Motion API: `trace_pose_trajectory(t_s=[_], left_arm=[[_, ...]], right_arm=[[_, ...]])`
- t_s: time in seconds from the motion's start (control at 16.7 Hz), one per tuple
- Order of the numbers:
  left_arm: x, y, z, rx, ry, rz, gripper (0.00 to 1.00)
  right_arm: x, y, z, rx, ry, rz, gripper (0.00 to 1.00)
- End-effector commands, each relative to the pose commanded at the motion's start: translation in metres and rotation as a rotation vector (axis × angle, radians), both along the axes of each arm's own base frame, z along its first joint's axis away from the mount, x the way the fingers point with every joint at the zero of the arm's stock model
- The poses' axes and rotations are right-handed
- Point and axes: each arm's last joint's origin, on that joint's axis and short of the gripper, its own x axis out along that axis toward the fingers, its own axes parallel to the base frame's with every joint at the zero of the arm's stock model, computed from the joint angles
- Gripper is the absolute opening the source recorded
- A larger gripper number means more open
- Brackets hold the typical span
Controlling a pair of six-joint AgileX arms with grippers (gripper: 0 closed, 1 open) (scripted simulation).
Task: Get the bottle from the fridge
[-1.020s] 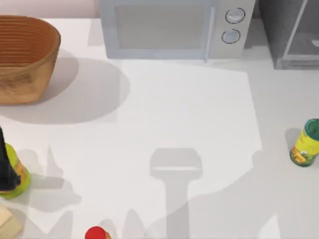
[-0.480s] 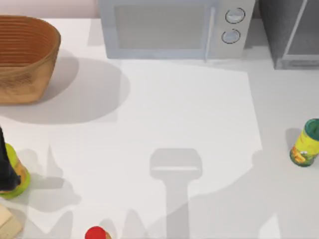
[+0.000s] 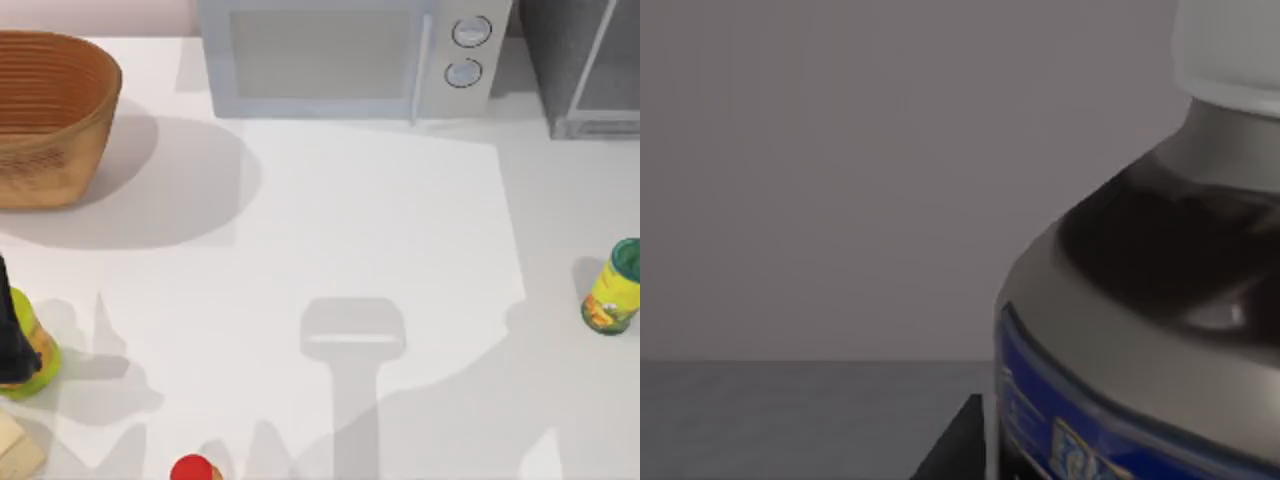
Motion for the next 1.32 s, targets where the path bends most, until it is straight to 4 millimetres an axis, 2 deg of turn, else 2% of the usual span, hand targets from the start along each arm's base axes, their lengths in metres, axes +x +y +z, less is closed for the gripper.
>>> trace_pose_trajectory(t_s=[0.36,0.84,1.14,1.32], left_arm=[[0.0,0.0,0.0,0.0,0.0,0.0,1.0],[0.0,0.0,0.0,0.0,0.0,0.0,1.0],[0.0,0.0,0.0,0.0,0.0,0.0,1.0],[0.0,0.0,0.0,0.0,0.0,0.0,1.0]], right_arm=[[0.0,-0.001,0.001,0.001,-0.001,-0.002,0.0],[0.0,-0.001,0.05,0.0,-0.003,-0.003,0.0],[-0.001,-0.001,0.048,0.004,0.004,-0.002,0.0],[-0.015,-0.001,0.051,0.002,0.0,0.002,0.0]])
